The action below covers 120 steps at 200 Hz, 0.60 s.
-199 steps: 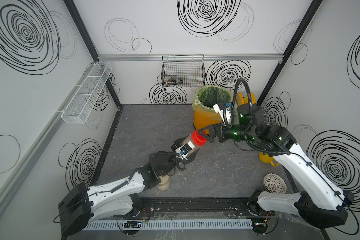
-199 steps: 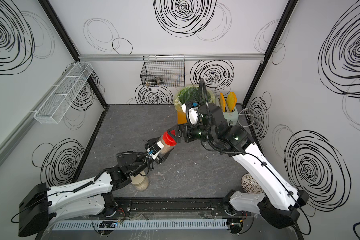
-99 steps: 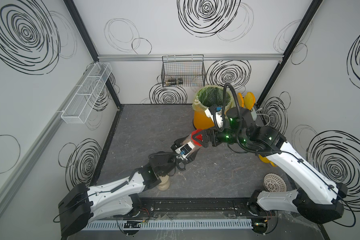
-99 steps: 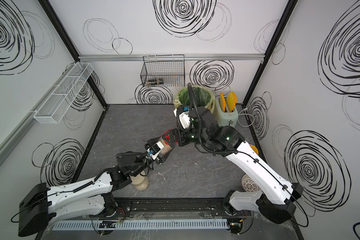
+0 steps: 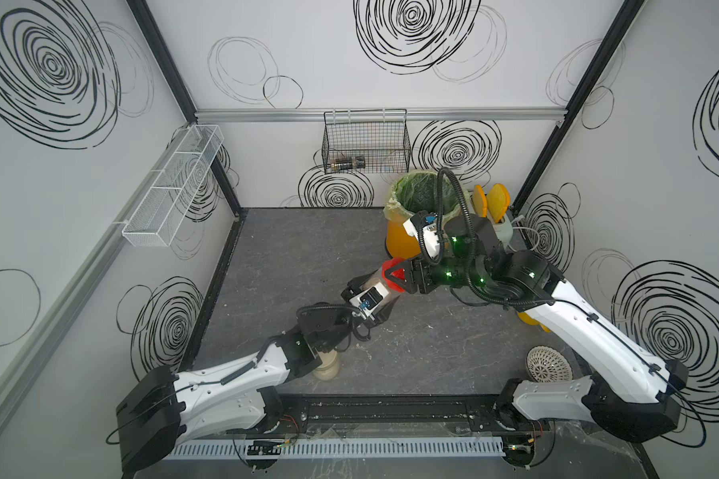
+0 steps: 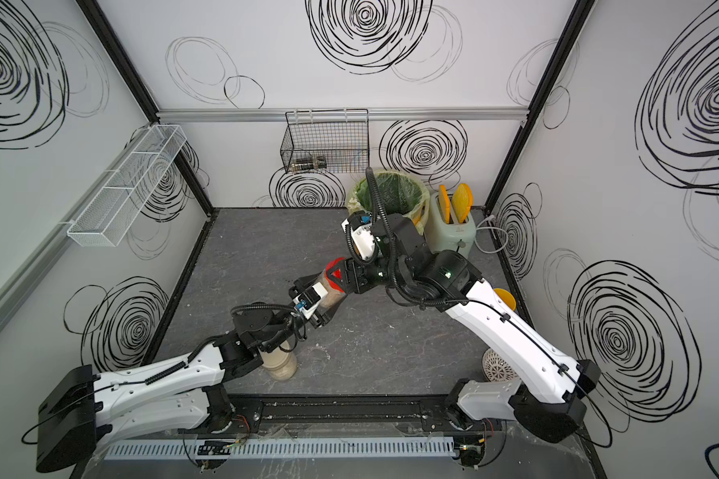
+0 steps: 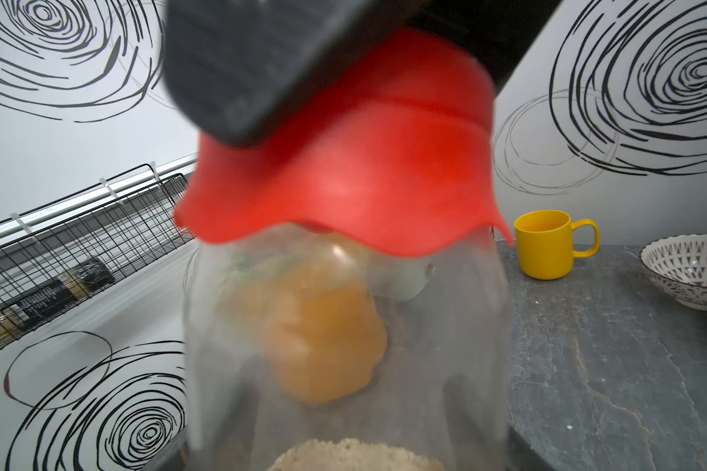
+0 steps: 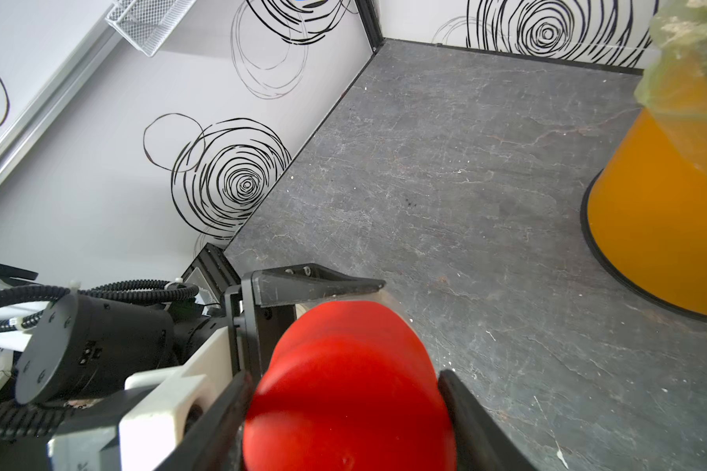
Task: Empty expired oatmeal from jars
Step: Unscrew the lid from the jar.
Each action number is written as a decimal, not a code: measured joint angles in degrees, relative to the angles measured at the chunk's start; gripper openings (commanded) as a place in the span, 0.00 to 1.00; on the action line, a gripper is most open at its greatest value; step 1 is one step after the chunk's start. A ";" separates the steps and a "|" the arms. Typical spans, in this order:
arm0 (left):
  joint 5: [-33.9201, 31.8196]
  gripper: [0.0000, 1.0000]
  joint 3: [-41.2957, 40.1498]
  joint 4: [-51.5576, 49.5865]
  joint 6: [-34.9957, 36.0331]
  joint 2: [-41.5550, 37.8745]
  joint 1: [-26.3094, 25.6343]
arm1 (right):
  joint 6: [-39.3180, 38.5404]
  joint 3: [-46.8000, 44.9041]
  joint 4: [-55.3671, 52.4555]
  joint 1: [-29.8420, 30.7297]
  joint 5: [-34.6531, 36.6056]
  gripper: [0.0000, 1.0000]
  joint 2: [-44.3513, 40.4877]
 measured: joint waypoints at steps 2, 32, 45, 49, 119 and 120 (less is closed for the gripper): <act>0.02 0.68 0.00 -0.02 0.02 0.00 0.00 | 0.00 0.00 0.00 0.00 -0.02 0.58 0.02; 0.24 0.68 0.00 -0.31 -0.04 -0.11 0.09 | -1.03 0.00 0.00 0.00 -0.55 0.57 0.13; 0.35 0.68 0.00 -0.46 -0.07 -0.28 0.11 | -1.46 0.00 0.00 -0.02 -0.81 0.57 0.13; 0.39 0.68 0.00 -0.55 -0.07 -0.35 0.11 | -1.64 0.00 0.00 -0.02 -0.87 0.57 0.13; 1.27 0.68 0.00 -2.23 -0.50 -0.76 0.33 | -4.61 -1.07 0.17 -0.15 -1.81 0.54 0.11; 1.27 0.68 0.00 -2.25 -0.52 -0.76 0.35 | -4.63 -1.09 0.20 -0.17 -1.84 0.54 0.11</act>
